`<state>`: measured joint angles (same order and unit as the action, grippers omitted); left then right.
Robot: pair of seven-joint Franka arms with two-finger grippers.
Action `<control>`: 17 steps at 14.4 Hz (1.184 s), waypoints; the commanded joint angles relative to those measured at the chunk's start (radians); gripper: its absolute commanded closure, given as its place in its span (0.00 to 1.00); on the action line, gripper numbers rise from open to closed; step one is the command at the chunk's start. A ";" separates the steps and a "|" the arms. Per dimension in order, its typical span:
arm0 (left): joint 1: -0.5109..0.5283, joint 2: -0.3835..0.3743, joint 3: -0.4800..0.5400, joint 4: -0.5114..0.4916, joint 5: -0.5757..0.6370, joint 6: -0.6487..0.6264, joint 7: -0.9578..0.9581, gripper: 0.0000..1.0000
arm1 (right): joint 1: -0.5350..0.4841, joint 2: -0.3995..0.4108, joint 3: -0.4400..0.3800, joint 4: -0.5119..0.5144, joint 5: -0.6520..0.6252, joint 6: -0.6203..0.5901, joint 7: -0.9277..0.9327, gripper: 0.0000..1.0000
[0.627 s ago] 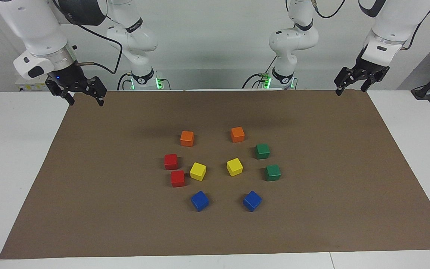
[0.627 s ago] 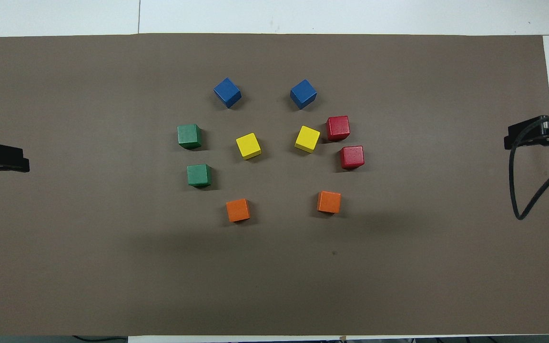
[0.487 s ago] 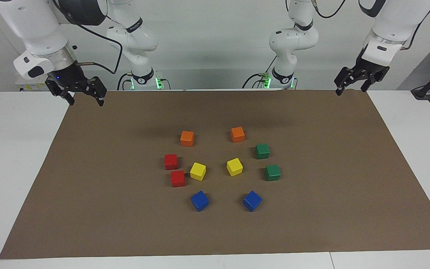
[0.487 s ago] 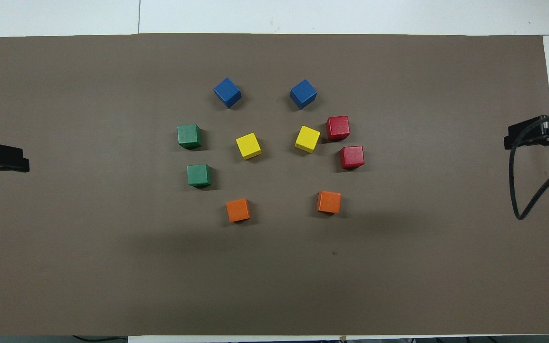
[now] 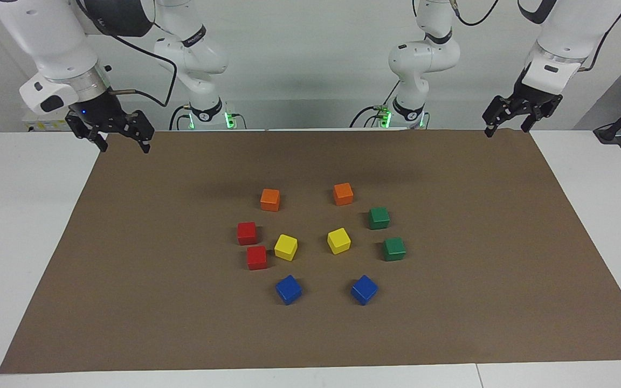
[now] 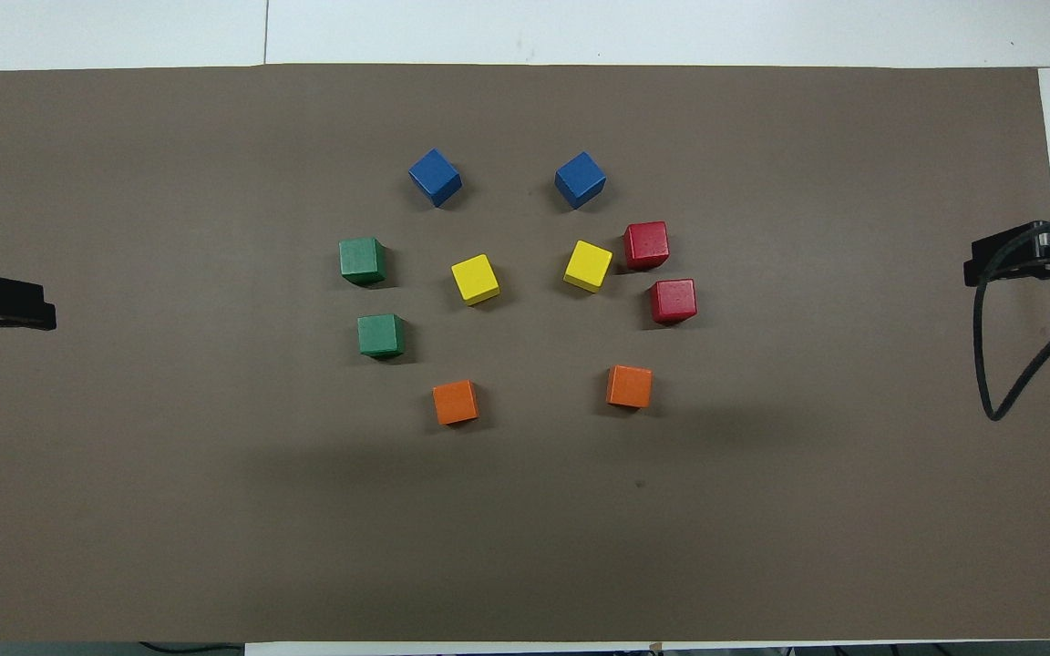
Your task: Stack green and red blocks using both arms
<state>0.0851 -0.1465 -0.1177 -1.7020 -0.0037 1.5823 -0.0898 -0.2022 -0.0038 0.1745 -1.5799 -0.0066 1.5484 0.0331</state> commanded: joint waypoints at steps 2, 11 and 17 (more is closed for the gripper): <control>-0.004 -0.027 0.006 -0.027 -0.015 0.002 0.024 0.00 | 0.018 -0.056 0.010 -0.100 0.017 0.039 -0.024 0.00; -0.142 0.019 0.003 -0.123 -0.019 0.163 -0.048 0.00 | 0.176 -0.044 0.011 -0.310 0.019 0.384 0.140 0.00; -0.273 0.191 0.004 -0.136 -0.021 0.321 -0.212 0.00 | 0.265 0.097 0.011 -0.299 0.017 0.522 0.258 0.00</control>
<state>-0.1301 -0.0142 -0.1283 -1.8378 -0.0141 1.8444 -0.2367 0.0463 0.0654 0.1866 -1.8776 -0.0040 2.0423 0.2698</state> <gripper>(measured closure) 0.000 0.000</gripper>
